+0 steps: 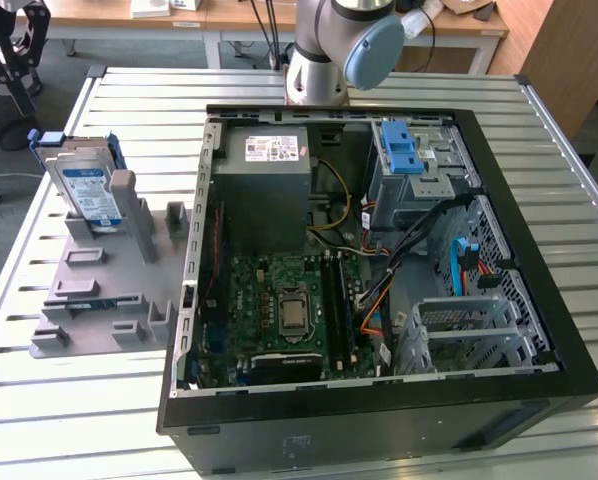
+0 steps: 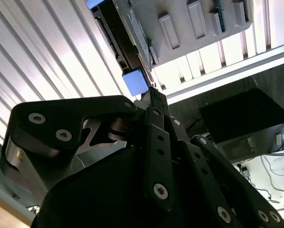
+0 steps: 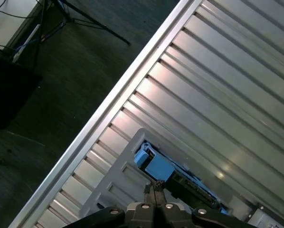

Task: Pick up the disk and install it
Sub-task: 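Pick up the disk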

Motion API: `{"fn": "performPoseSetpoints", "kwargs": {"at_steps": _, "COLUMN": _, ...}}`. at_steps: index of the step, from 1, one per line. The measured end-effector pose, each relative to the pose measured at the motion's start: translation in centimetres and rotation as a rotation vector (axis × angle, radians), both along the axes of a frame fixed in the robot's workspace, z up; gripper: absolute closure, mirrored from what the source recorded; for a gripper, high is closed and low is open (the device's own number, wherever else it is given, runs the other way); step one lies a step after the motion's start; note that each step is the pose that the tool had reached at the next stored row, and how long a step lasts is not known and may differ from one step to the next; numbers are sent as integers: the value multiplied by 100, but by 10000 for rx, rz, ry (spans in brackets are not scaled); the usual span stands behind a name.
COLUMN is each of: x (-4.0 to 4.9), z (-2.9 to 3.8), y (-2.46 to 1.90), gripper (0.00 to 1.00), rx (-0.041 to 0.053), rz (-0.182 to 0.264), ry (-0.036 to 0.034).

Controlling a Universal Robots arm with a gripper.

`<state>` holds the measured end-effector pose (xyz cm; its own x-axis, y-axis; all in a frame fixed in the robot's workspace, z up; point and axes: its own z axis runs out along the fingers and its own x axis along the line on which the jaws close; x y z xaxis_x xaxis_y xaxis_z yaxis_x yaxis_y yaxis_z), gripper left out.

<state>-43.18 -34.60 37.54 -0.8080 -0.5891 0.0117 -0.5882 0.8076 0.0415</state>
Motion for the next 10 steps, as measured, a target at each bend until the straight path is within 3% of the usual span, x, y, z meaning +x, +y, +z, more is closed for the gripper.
{"fn": "performPoseSetpoints", "kwargs": {"at_steps": 10, "x": 0, "z": 0, "y": 0, "gripper": 89, "rx": 0, "rz": 761, "ry": 1}}
